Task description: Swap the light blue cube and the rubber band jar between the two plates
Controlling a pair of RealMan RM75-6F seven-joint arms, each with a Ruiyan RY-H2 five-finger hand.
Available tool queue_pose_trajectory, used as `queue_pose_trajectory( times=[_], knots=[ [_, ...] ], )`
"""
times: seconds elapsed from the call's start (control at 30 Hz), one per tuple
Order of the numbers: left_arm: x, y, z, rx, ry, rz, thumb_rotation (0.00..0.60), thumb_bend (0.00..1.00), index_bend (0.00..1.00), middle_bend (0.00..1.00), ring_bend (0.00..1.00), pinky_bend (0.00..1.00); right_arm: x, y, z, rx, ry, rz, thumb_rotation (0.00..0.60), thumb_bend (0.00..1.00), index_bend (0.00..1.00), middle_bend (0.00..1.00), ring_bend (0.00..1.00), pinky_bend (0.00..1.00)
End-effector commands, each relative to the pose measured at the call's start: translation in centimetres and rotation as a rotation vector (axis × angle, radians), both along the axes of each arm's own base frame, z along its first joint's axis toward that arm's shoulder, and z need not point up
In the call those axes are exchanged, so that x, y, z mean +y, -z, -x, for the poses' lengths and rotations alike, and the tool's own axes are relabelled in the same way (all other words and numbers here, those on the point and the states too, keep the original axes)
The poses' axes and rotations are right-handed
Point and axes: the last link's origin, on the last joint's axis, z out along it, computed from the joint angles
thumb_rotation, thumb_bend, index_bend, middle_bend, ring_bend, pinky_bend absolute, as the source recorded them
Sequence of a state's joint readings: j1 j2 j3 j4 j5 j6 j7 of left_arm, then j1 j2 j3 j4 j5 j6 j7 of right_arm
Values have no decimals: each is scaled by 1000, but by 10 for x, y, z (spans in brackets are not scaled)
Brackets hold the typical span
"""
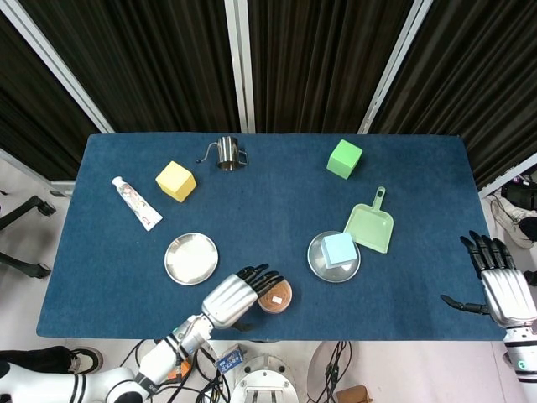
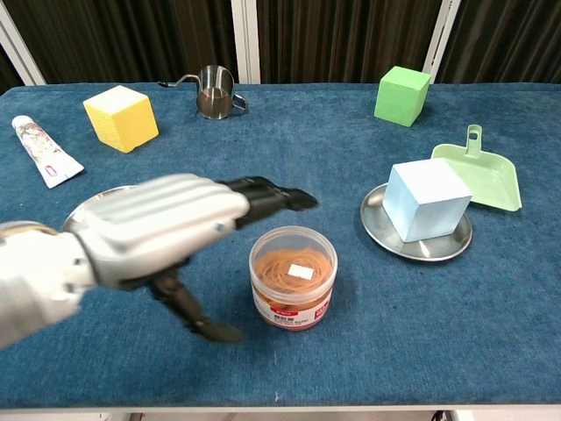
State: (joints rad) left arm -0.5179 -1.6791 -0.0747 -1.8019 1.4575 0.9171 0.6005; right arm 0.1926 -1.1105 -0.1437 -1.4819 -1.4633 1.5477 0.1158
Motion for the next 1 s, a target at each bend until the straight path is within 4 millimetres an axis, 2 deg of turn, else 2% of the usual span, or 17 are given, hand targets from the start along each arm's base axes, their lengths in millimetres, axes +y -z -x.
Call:
queue_pose_trajectory(
  times=[0.03,0.2,0.3,0.4,0.47,0.53,0.67,0.77,0.87,0.97,1.0],
  knots=[
    [7,18,-12,31,23,2,600,3,28,80,44,196,2,-8,4,-15,6,8,407,111,0,0,0,0],
    [11,29,-12,72,-4,-9,600,1,44,81,58,205,4,-13,4,-35,-4,7,403,111,0,0,0,0],
    [15,33,-11,94,-32,-22,600,23,137,130,136,300,6,-13,3,-46,-11,-8,401,111,0,0,0,0],
    [15,32,-13,81,-51,-33,600,96,368,354,370,505,6,-14,3,-42,-9,3,400,111,0,0,0,0],
    [15,30,-17,69,-36,-57,600,130,467,472,472,586,5,-15,4,-43,-3,8,399,111,0,0,0,0],
    [18,28,-19,60,-20,-94,600,163,563,577,560,630,4,-15,5,-43,7,14,399,110,0,0,0,0],
    [18,21,-23,24,-33,-100,600,250,657,663,638,659,2,-14,6,-43,18,13,399,111,0,0,0,0],
    [20,5,-23,-6,-35,-118,600,300,686,691,659,666,1,-14,6,-43,22,11,399,111,0,0,0,0],
    [29,-23,-13,-10,-40,-196,600,313,701,700,662,666,2,-14,6,-43,21,7,399,111,0,0,0,0],
    [46,-56,18,42,-101,-303,600,302,708,700,662,666,4,-14,5,-42,13,-2,398,111,0,0,0,0],
    [52,-67,34,75,-137,-340,600,300,709,699,662,666,5,-13,5,-38,9,-4,398,111,0,0,0,0]
  ],
)
